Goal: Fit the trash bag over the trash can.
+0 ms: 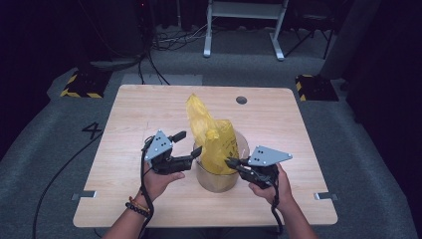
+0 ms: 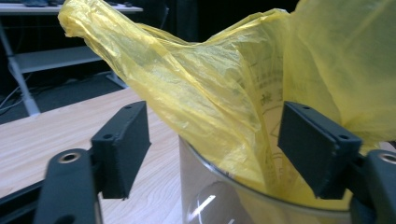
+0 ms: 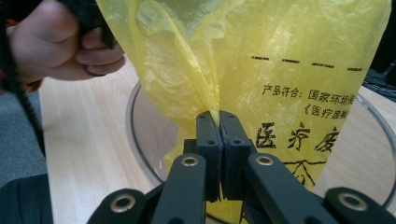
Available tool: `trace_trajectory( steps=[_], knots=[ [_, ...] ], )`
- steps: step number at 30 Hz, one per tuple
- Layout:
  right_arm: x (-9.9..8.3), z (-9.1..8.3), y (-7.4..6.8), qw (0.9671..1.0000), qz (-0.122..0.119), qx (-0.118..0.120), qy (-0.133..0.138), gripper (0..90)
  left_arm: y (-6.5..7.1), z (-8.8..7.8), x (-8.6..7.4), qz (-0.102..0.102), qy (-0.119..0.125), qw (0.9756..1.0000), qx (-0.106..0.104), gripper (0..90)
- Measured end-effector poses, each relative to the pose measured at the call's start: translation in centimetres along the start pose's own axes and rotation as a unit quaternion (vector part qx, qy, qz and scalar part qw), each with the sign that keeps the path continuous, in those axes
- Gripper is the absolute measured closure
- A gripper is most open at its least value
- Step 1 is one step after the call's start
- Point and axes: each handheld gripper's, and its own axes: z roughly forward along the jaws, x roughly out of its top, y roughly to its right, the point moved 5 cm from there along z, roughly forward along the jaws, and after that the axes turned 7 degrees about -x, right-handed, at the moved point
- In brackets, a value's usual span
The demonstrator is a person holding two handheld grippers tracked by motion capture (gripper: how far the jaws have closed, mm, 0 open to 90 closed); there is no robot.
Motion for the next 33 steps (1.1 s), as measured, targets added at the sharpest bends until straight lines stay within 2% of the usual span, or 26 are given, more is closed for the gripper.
trace_trajectory(
  steps=[2,4,5,7,8,11,13,15,19,20,24,25,29,31,33],
  knots=[
    [-0.2,-0.2,0.0,1.0000,-0.002,0.003,0.000,88.2,-0.1,0.4,0.0,0.009,-0.009,0.9999,-0.005,40.1],
    [-0.5,-0.3,0.0,1.0000,-0.001,0.006,0.001,87.3,-0.1,0.6,0.0,0.019,-0.018,0.9996,-0.008,47.9],
    [-0.6,-0.4,0.1,1.0000,0.001,0.005,0.001,86.8,0.0,0.7,0.0,0.022,-0.019,0.9995,-0.012,57.0],
    [-0.8,-0.5,0.2,1.0000,0.002,0.004,0.002,86.5,0.1,0.8,-0.1,0.032,-0.022,0.9992,-0.009,63.5],
    [-0.9,-0.6,0.2,1.0000,0.003,0.002,0.003,86.5,0.3,0.6,0.0,0.035,-0.015,0.9992,-0.008,64.1],
    [-1.0,-0.9,0.2,1.0000,0.003,-0.002,0.006,86.6,1.1,0.0,0.4,0.038,0.001,0.9991,-0.020,52.8],
    [-1.0,-1.0,0.2,1.0000,0.003,-0.003,0.007,86.6,2.0,-0.5,0.7,0.043,0.007,0.9984,-0.037,42.6],
    [-1.0,-0.9,0.1,1.0000,0.002,-0.004,0.006,86.7,2.8,-0.7,0.9,0.043,0.013,0.9976,-0.054,37.1],
    [-0.9,-0.5,0.0,1.0000,-0.004,-0.009,0.000,86.5,4.9,-0.9,1.7,0.057,0.018,0.9943,-0.088,30.3],
    [-0.8,-0.5,-0.1,0.9999,-0.004,-0.011,-0.001,86.2,5.6,-0.8,1.9,0.061,0.019,0.9928,-0.102,28.9],
    [-0.8,-0.2,-0.2,0.9998,-0.010,-0.017,-0.004,86.0,6.8,-0.2,2.6,0.077,0.013,0.9914,-0.104,27.2],
    [-0.8,-0.2,-0.2,0.9998,-0.012,-0.018,-0.005,86.0,6.9,0.1,2.8,0.080,0.013,0.9919,-0.098,27.8],
    [-0.8,-0.1,-0.3,0.9998,-0.014,-0.016,-0.004,85.9,7.0,0.9,3.2,0.093,0.002,0.9916,-0.089,43.0],
    [-0.8,-0.2,-0.2,0.9998,-0.013,-0.016,-0.004,85.8,7.1,0.9,3.5,0.105,0.002,0.9903,-0.091,56.8],
    [-0.8,-0.3,-0.1,0.9998,-0.012,-0.015,-0.001,85.8,7.3,0.8,3.6,0.115,0.002,0.9883,-0.101,72.2]
  ],
)
